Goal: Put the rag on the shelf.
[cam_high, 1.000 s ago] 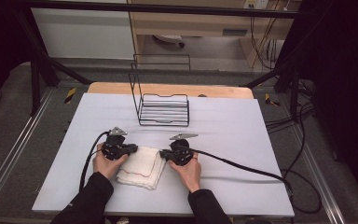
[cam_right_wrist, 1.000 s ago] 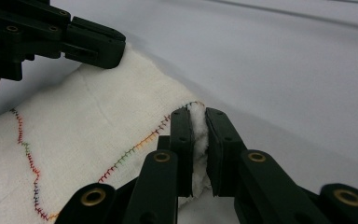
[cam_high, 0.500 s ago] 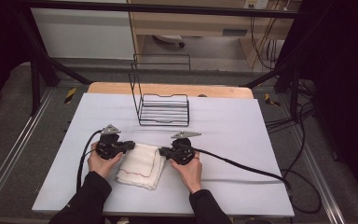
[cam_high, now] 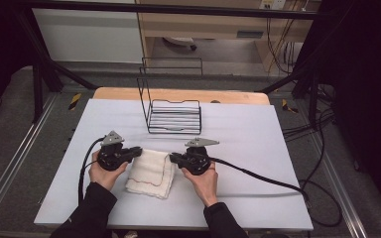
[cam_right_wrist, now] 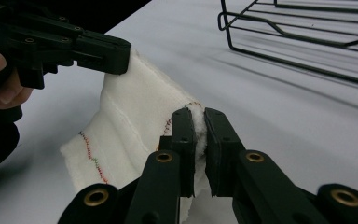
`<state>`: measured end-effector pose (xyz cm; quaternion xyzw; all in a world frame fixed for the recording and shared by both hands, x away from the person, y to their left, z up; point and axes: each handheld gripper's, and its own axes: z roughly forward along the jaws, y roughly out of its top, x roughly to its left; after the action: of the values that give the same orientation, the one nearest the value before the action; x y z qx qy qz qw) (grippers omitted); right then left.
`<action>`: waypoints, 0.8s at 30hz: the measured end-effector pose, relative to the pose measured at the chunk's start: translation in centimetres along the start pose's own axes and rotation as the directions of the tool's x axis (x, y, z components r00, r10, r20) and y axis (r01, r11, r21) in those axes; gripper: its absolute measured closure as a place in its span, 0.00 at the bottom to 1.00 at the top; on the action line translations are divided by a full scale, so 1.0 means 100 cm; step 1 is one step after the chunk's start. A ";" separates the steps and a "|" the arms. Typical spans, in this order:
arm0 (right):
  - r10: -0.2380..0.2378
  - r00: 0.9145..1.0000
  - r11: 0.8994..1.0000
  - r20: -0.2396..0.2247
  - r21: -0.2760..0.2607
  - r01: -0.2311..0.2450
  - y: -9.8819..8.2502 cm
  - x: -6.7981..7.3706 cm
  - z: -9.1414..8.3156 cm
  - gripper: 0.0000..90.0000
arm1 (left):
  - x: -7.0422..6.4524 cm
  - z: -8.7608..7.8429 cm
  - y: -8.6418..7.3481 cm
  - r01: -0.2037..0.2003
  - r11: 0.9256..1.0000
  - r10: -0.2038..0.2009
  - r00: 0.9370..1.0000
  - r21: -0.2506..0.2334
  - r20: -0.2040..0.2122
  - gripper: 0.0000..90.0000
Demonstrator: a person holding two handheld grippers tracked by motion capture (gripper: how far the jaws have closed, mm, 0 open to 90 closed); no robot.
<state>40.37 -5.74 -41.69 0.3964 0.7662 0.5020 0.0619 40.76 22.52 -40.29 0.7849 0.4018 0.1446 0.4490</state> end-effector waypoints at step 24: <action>-0.110 0.994 0.989 0.020 -0.094 0.112 0.022 0.014 -0.027 0.93 | -0.016 -0.026 0.015 -0.029 0.990 0.026 0.999 -0.137 -0.027 0.92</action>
<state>39.30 -6.30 -38.13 0.3532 0.7618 0.5309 0.1140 38.89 22.42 -37.41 0.7557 0.3858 0.1879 0.4947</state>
